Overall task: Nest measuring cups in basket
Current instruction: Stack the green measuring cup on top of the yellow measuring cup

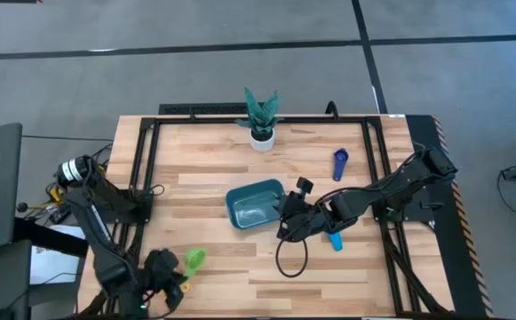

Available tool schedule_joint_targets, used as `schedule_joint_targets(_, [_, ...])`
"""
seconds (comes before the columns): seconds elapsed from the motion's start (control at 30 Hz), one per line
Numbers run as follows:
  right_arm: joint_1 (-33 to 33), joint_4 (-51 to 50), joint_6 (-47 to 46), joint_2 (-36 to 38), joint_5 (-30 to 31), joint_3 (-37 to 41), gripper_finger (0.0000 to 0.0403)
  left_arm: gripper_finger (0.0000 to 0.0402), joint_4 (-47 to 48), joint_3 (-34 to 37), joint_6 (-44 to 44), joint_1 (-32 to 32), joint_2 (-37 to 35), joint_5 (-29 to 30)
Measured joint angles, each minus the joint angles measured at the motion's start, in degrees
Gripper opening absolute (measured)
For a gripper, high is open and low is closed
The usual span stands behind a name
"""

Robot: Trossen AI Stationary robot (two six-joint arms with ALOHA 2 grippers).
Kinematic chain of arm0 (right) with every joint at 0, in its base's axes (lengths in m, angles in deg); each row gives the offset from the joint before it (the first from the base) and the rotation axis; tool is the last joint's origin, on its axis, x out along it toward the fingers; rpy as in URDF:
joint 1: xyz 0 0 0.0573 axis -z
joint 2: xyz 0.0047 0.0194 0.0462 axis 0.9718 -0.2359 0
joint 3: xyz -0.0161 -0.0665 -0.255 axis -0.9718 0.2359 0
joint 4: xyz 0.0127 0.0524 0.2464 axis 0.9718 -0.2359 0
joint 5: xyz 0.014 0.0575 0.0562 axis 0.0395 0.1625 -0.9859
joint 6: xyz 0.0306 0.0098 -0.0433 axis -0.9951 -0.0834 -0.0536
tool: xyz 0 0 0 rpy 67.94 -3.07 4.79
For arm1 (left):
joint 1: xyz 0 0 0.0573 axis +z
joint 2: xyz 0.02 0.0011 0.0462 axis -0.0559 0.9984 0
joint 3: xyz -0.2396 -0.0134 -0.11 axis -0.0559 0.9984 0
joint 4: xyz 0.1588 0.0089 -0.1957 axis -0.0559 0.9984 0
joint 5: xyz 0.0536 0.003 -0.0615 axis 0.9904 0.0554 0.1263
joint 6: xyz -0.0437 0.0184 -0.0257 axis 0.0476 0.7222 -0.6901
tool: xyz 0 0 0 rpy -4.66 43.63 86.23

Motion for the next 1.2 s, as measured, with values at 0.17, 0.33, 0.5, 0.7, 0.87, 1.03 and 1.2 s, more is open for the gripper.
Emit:
schedule_joint_targets(0.17, [0.45, 0.47, -0.14, 0.01, -0.68, -0.02, 0.0127, 0.0, -0.16, -2.79, 0.34, -1.68, -4.15, -0.41])
schedule_joint_targets(0.33, [0.81, 0.33, -0.11, 0.01, -3.69, -0.02, 0.013, 0.0, 0.57, -3.12, -11.29, -5.12, -4.02, -6.65])
schedule_joint_targets(0.5, [0.74, 0.3, 0.04, 0.01, -3.68, -0.02, 0.0134, 0.0, 2.61, -3.08, -18.76, -8.35, -4.2, -8.89])
schedule_joint_targets(0.7, [1.09, 0.31, 0.77, 0.01, -3.69, -0.02, 0.0131, 0.0, 7.77, -3.09, -17.62, -8.96, -4.34, -10.42])
schedule_joint_targets(0.87, [1.08, 0.32, 1.34, 0.01, -3.7, -0.02, 0.0126, 0.0, 10.54, -3.02, -17.6, -11.02, -4.34, -13.21])
schedule_joint_targets(1.03, [1.09, 0.32, 1.36, 0.01, -3.73, -0.02, 0.0129, 0.0, 10.08, -2.24, -17.21, -11.43, -4.36, -13.12])
schedule_joint_targets(1.2, [1.09, 0.34, 1.35, 0.01, -3.73, -0.02, 0.0132, 0.0, 7.67, 0.75, -16.51, -11.23, -4.51, -13.66])
